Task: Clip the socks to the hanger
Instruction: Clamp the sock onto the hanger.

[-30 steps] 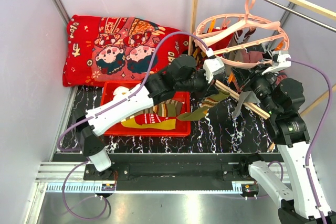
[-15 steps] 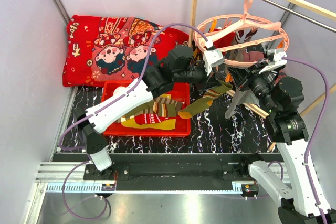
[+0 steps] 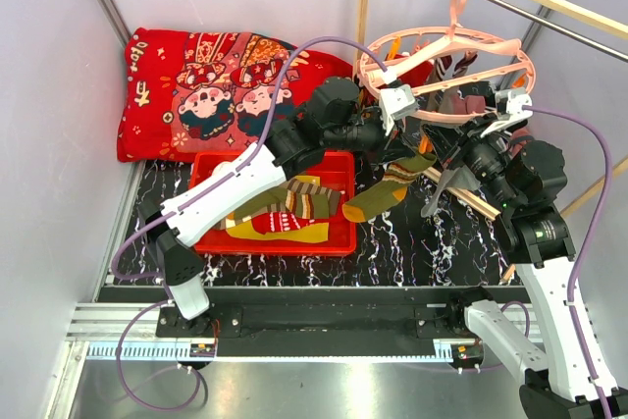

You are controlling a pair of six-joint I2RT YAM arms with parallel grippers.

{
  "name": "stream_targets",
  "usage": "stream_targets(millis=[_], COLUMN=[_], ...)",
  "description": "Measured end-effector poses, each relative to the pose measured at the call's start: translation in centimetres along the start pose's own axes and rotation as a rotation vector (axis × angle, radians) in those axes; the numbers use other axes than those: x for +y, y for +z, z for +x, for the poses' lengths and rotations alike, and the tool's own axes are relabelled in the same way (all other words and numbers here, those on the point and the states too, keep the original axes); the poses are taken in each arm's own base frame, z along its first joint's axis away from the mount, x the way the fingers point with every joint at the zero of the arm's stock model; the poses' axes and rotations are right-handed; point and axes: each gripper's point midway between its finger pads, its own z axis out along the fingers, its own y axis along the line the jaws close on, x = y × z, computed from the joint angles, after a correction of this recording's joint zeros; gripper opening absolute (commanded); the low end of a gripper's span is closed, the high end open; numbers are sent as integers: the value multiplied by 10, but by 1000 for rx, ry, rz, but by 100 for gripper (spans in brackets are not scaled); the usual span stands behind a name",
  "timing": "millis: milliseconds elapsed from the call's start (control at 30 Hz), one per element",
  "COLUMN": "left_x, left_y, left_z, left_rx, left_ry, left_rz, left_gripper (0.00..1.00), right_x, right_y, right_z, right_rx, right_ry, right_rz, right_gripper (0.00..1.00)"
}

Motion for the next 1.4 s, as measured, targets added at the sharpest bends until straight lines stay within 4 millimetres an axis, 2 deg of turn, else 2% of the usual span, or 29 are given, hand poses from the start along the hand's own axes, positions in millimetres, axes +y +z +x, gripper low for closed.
stream_targets(millis=[367,767,1167,1400], left_x=[8,2,2,0], left_y=[-5,-7,-8,-12], left_z=[-5,-20,-22,-38], left_rx=[-20,-58,-63,-92], left_ry=[-26,-33,-56,-69], left_rz=[0,25,26,21], left_gripper=[0,0,0,0], right_x=[4,7,9,12], right_y=[0,0,-1,-3], right_z=[0,-1,-2,-5], right_rx=[4,2,-3,-17], right_ry=[-21,-40,-61,-79], right_rz=[-28,-48,-60,-78], right_gripper=[5,5,6,10])
